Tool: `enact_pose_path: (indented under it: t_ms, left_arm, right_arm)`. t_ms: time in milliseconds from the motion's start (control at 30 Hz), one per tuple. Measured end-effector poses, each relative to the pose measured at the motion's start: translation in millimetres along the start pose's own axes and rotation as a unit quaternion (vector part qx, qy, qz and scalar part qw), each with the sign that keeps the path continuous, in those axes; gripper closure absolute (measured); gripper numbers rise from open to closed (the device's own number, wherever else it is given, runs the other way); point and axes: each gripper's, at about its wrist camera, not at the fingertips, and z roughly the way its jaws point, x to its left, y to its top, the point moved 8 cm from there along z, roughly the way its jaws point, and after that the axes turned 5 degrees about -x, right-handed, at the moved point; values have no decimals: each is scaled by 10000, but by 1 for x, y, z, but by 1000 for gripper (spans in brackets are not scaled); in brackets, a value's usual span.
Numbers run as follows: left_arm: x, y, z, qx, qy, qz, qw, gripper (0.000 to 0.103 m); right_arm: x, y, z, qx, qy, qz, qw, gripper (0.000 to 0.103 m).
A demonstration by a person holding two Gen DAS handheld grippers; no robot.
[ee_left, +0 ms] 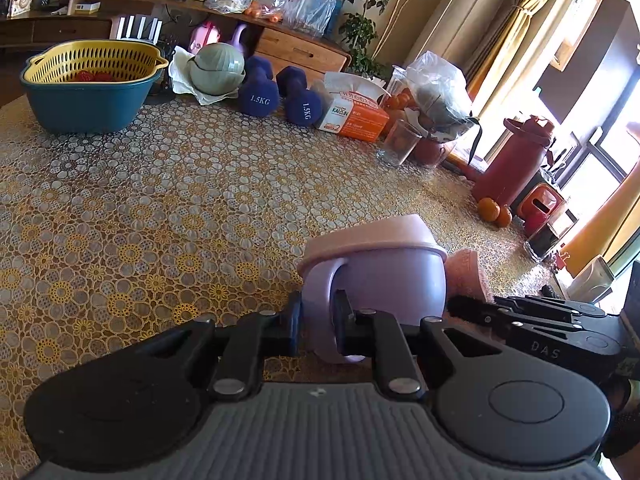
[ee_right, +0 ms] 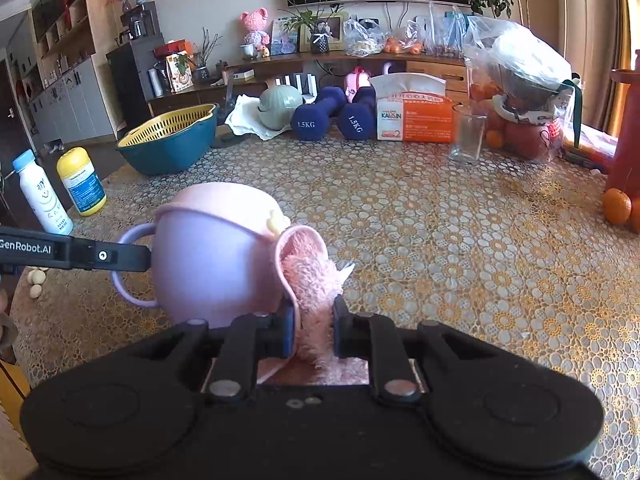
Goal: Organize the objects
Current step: 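Turn the mug with the left gripper while the right gripper wipes it with the towel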
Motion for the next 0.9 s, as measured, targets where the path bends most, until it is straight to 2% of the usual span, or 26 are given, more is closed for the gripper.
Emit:
enact_pose_path:
  t_ms: [133, 200, 433, 567, 900]
  left_arm:
    - [3, -1, 1, 10, 33, -13, 10000, 87]
    - [4, -2, 1, 18, 48, -14, 10000, 87]
    - [13, -5, 3, 101, 137, -70, 9998, 87]
    - [14, -6, 3, 104, 158, -34, 9998, 88]
    - [19, -5, 5, 93, 228, 21, 9997, 87]
  right_arm:
    - [-4, 10, -15, -205, 94, 184, 9996, 86]
    - [3, 17, -24, -324, 286, 162, 9989, 86]
    - [62, 30, -37, -501, 850, -606, 9933, 86]
    - [69, 30, -27, -458, 799, -717, 9932, 86]
    - [36, 30, -5, -242, 481, -268, 9982, 86]
